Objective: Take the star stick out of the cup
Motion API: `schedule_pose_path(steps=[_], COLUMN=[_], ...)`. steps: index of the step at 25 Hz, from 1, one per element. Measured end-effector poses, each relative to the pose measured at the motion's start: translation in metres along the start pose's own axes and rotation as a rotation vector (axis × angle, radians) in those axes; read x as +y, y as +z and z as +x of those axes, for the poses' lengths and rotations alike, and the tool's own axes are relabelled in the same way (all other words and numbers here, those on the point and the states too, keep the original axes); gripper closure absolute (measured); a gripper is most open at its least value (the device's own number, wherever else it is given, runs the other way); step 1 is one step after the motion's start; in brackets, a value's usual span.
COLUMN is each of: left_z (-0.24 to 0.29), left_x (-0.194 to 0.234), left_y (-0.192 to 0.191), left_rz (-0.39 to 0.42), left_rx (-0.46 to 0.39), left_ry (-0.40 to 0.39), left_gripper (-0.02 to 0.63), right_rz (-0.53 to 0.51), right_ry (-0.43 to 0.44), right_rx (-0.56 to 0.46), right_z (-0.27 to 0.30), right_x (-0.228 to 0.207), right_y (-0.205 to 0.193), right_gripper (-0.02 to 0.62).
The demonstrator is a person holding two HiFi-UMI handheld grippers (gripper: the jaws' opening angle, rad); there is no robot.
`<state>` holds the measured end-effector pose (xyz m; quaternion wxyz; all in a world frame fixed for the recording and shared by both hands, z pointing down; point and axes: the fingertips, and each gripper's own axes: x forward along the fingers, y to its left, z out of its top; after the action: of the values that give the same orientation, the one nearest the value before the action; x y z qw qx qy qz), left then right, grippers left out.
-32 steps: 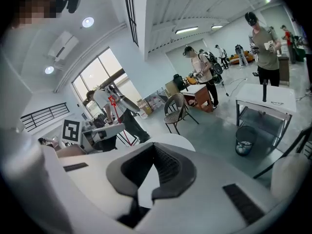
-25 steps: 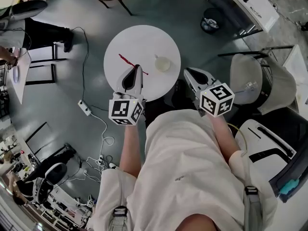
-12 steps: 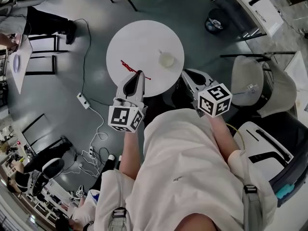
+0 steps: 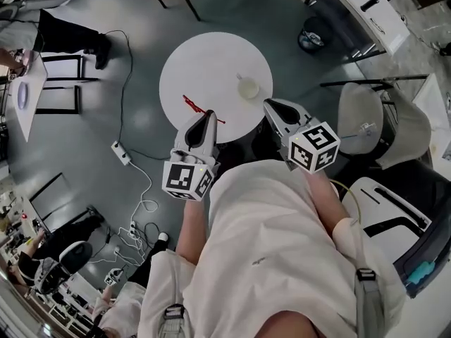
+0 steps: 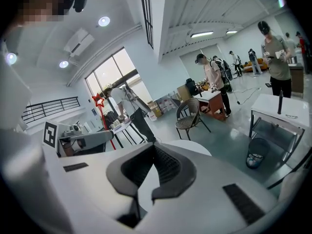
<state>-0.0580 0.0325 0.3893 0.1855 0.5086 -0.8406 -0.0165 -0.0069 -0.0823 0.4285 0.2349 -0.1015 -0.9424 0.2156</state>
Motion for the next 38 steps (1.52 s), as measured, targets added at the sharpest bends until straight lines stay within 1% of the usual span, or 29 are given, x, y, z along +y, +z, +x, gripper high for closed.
schedule_pose_path(steps=[5, 10, 14, 17, 21, 26, 28, 32, 38], left_z=[-0.016, -0.035, -0.045, -0.050, -0.053, -0.056, -0.057, -0.057, -0.052], left_x=[0.010, 0.017, 0.013, 0.009, 0.008, 0.008, 0.009, 0.012, 0.007], left_y=[0.022, 0.034, 0.034, 0.036, 0.035, 0.034, 0.031, 0.027, 0.023], left_rz=[0.018, -0.015, 0.030, 0.069, 0.050, 0.068, 0.078, 0.070, 0.097], left_rx=[-0.023, -0.041, -0.002, 0.008, 0.003, 0.025, 0.036, 0.041, 0.052], left_ry=[-0.020, -0.067, -0.105, -0.139, -0.166, -0.172, -0.167, -0.176, -0.185], left_gripper=[0.594, 0.594, 0.594, 0.594, 0.594, 0.594, 0.594, 0.594, 0.594], right_rz=[-0.037, -0.084, -0.110, -0.137, -0.213, -0.209, -0.211, -0.196, -0.189], right_ry=[-0.003, 0.040, 0.090, 0.118, 0.115, 0.088, 0.080, 0.064, 0.048], right_rx=[-0.043, -0.056, -0.099, -0.112, -0.120, -0.134, -0.130, -0.117, -0.109], right_z=[0.002, 0.007, 0.002, -0.001, -0.004, -0.007, -0.008, -0.006, -0.010], right_x=[0.030, 0.069, 0.094, 0.107, 0.115, 0.116, 0.115, 0.115, 0.112], right_y=[0.022, 0.030, 0.037, 0.038, 0.040, 0.046, 0.043, 0.036, 0.030], right_gripper=[0.588, 0.588, 0.588, 0.588, 0.589, 0.589, 0.589, 0.589, 0.589])
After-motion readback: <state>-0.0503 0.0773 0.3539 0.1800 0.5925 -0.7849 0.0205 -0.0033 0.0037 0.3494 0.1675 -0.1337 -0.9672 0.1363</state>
